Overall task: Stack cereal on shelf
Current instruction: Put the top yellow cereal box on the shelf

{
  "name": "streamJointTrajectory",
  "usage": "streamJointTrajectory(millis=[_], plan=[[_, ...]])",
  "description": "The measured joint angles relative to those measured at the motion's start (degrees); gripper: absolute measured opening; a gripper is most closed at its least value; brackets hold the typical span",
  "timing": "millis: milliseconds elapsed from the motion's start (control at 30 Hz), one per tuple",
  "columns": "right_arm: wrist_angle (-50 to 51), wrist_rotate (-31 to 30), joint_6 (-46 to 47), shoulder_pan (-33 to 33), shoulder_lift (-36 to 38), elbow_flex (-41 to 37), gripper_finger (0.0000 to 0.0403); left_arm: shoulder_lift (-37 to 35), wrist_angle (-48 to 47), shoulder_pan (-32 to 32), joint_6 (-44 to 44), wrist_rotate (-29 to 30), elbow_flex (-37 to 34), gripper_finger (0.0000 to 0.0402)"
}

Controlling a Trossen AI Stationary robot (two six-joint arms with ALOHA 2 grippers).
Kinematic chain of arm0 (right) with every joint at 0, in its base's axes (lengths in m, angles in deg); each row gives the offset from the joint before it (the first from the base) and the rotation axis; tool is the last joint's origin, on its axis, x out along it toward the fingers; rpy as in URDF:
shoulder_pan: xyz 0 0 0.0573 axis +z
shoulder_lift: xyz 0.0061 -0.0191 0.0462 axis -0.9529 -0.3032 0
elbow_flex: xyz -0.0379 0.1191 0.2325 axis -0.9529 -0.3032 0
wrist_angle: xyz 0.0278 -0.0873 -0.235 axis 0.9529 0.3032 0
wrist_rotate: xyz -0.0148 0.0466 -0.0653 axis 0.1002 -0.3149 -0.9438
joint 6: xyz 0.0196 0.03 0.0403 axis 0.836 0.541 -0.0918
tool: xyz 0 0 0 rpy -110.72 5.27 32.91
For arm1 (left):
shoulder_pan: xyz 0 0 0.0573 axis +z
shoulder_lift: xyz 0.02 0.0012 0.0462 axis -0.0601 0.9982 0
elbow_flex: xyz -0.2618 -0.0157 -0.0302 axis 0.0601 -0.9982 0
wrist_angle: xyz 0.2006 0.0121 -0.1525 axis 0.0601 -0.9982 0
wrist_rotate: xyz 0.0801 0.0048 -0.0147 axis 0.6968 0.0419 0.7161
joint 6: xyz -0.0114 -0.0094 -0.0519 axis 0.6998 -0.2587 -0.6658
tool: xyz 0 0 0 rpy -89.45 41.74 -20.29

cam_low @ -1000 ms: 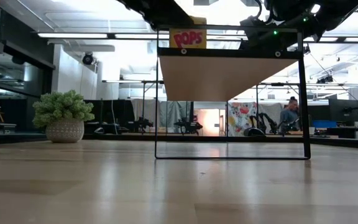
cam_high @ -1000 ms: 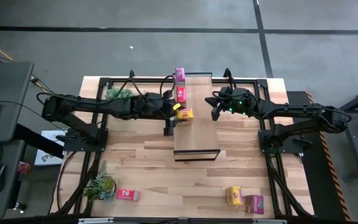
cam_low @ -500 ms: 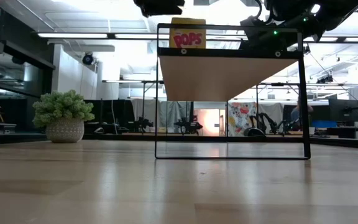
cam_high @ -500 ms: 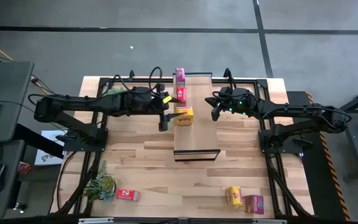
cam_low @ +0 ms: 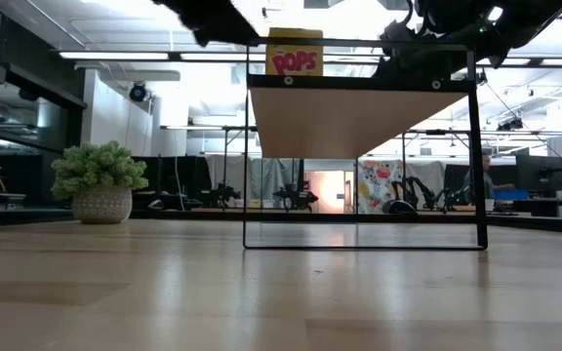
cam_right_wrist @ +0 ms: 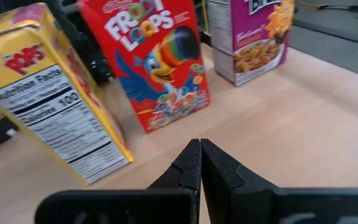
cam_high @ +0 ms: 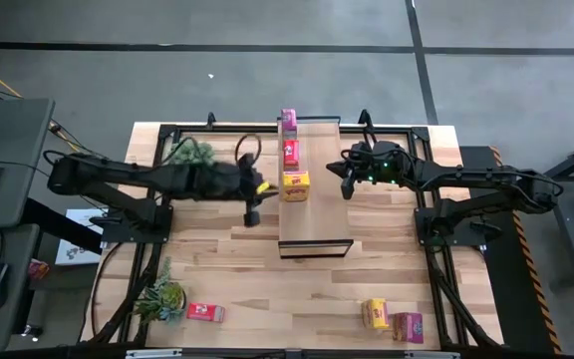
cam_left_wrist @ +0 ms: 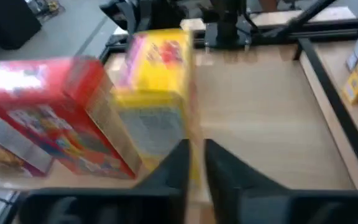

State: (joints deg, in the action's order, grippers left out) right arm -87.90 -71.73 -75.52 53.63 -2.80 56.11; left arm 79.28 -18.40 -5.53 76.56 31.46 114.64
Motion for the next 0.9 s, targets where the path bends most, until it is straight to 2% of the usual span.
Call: streamJointTrajectory(millis=[67, 200, 333, 433, 567, 767, 900], plan=[[-0.05, 1.12, 0.08, 0.0, 0.0, 0.0, 0.0, -1.57, 3.81, -1.85, -1.44, 1.45, -3.1, 0.001], [-2.5, 3.31, 0.66, 0.81, -1.24, 0.07, 0.0, -5.16, 10.7, -4.65, -1.92, 2.57, -9.42, 0.0008], [-9.34, 4.6, 1.15, 2.66, -4.97, 0.1, 0.0, -6.5, 20.25, -4.61, -3.03, -1.58, -15.04, 0.0003], [-9.88, 4.82, 1.21, 3.04, -6.81, 1.01, 0.0, -5.73, 24.44, -3.79, -4.32, -3.5, -17.65, 0.0001], [-10.16, 4.81, 2.43, 3.04, -8.07, 2.61, 0.0, -3.75, 27.15, -2.48, -4.79, -5.9, -18.09, 0.0], [-9.85, 6.5, 3.1, 3.64, -9.28, 2.99, 0.0, 2.32, 31.58, -0.18, -6.3, -6.41, -18.06, 0.0], [-9.8, 6.77, 3.26, 3.99, -9.77, 2.95, 0.0, 4.86, 31.43, 1.21, -7.39, -7.61, -17.29, 0.0]])
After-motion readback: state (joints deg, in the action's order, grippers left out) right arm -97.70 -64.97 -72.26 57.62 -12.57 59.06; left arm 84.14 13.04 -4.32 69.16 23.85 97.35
